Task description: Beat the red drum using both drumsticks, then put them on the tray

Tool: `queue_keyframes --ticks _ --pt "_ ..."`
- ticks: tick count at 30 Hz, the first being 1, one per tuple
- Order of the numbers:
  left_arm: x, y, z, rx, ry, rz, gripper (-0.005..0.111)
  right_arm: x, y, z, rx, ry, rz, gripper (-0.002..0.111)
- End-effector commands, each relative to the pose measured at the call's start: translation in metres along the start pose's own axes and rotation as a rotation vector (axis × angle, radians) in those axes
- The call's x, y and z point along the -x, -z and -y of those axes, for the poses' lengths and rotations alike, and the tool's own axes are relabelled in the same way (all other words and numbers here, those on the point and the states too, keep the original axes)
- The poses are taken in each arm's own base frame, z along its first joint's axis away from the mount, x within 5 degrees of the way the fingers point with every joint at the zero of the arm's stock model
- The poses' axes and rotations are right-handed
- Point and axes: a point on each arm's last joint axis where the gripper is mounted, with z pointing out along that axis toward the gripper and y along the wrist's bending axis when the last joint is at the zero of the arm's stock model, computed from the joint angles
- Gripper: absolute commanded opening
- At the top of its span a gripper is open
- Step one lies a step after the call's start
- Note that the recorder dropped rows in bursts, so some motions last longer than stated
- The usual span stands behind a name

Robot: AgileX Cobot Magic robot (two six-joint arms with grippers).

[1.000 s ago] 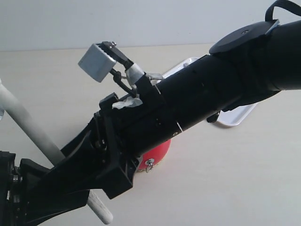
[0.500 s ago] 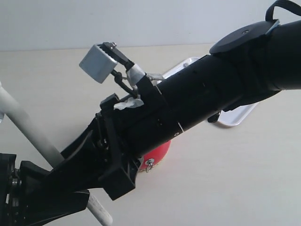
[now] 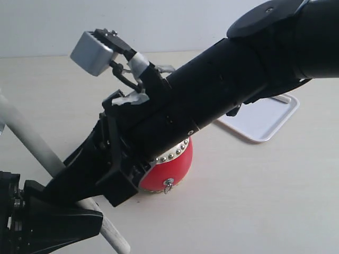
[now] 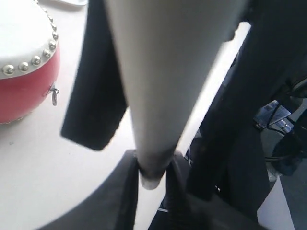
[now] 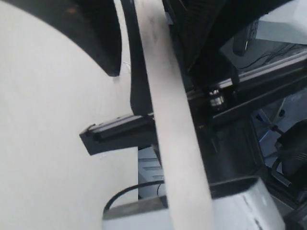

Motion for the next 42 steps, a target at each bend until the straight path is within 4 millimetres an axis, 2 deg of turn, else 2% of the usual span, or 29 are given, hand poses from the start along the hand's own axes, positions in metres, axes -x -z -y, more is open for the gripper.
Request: queue_keyframes --ticks 1,2,7,12,14,18,21,30,42 --pt "0.002 0.0 -0.001 0.012 0.011 0.016 0.0 0.0 0.0 0.0 -0.008 -0.01 -0.019 0.038" --pt "0.002 0.0 -0.001 0.012 0.011 0.016 0.0 0.001 0.0 0.0 -0.012 -0.011 -0.016 0.035" --pt "0.002 0.0 -0.001 0.015 0.011 0.017 0.0 0.0 0.0 0.0 -0.006 -0.011 -0.018 0.002" --pt "0.008 0.002 0.0 0.016 -0.021 0.035 0.003 0.001 0.0 0.0 -0.01 -0.014 -0.011 0.0" --pt "0.014 0.003 0.002 0.014 -0.032 0.049 0.016 0.001 0.0 0.001 -0.017 -0.015 -0.007 0.0" --pt "0.021 0.004 0.004 0.012 -0.046 0.067 0.051 0.002 0.0 0.003 -0.039 -0.015 -0.001 0.0" --pt "0.021 0.004 0.003 0.015 -0.044 0.069 0.062 0.004 0.005 0.009 -0.076 -0.02 0.017 0.0" --pt "0.022 0.006 0.002 0.039 -0.043 0.088 0.059 0.004 0.044 0.039 -0.18 -0.106 0.082 0.0" --pt "0.024 0.014 0.007 0.05 -0.051 0.14 0.059 0.026 0.1 0.063 -0.37 -0.11 0.09 0.0"
